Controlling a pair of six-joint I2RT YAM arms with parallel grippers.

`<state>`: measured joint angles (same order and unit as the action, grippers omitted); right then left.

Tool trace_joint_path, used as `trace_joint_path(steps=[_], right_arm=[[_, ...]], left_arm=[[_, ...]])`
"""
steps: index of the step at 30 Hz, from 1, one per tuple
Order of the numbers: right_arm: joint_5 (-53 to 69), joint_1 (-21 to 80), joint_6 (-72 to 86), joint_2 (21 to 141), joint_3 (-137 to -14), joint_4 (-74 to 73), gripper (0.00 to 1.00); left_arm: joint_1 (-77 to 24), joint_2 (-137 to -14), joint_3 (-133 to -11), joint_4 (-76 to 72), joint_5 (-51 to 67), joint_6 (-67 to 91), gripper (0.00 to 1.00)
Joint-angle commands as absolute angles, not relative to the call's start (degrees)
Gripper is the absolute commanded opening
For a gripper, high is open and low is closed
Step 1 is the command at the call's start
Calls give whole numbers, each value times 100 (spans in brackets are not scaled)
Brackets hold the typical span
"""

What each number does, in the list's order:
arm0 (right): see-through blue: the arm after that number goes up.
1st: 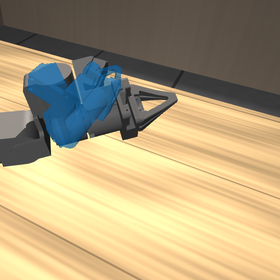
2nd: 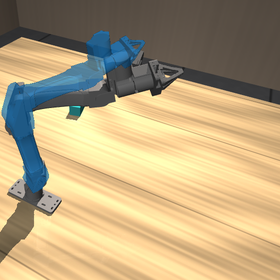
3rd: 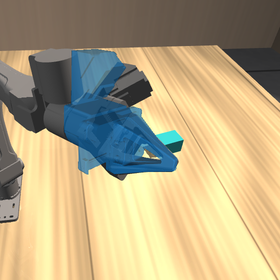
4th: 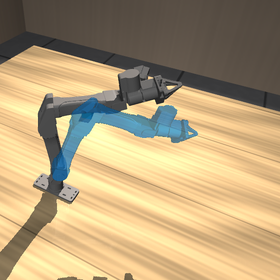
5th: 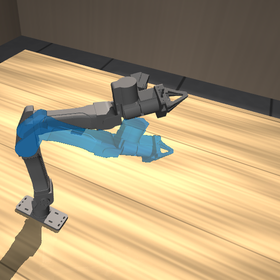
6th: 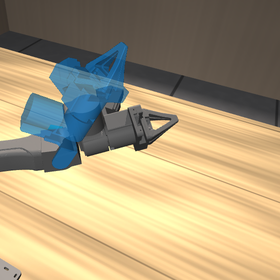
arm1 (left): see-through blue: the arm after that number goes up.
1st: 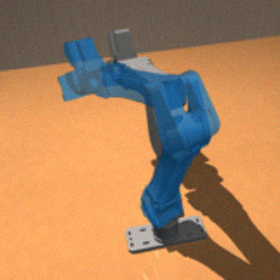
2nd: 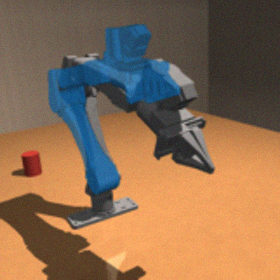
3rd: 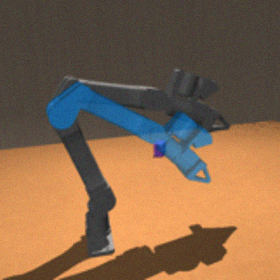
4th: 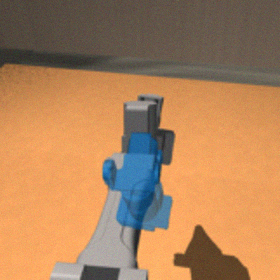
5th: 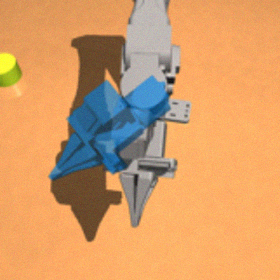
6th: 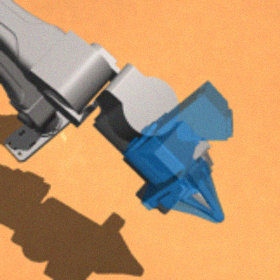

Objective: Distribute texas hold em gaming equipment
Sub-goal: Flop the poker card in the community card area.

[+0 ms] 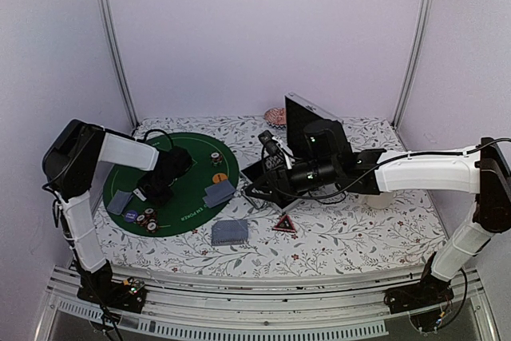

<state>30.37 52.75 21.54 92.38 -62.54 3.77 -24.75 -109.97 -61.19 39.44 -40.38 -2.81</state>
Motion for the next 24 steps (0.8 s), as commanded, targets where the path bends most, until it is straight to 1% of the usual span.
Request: trace_joint_path(steps=[1,11,24], right_arm=[[3064,5268,2065,9168,-6299,303,58],[3055,5269,2065,9136,-6284,235,58],[3067,5272,2050,9167,-6326,228,59]], left_arm=[[-2516,-11183,-6134,4391,-3610,-9,0],[-2426,-11214,-6035,4351,-3773,-114,0],[-2428,-11073,-5915,4623,-3603,44,0]])
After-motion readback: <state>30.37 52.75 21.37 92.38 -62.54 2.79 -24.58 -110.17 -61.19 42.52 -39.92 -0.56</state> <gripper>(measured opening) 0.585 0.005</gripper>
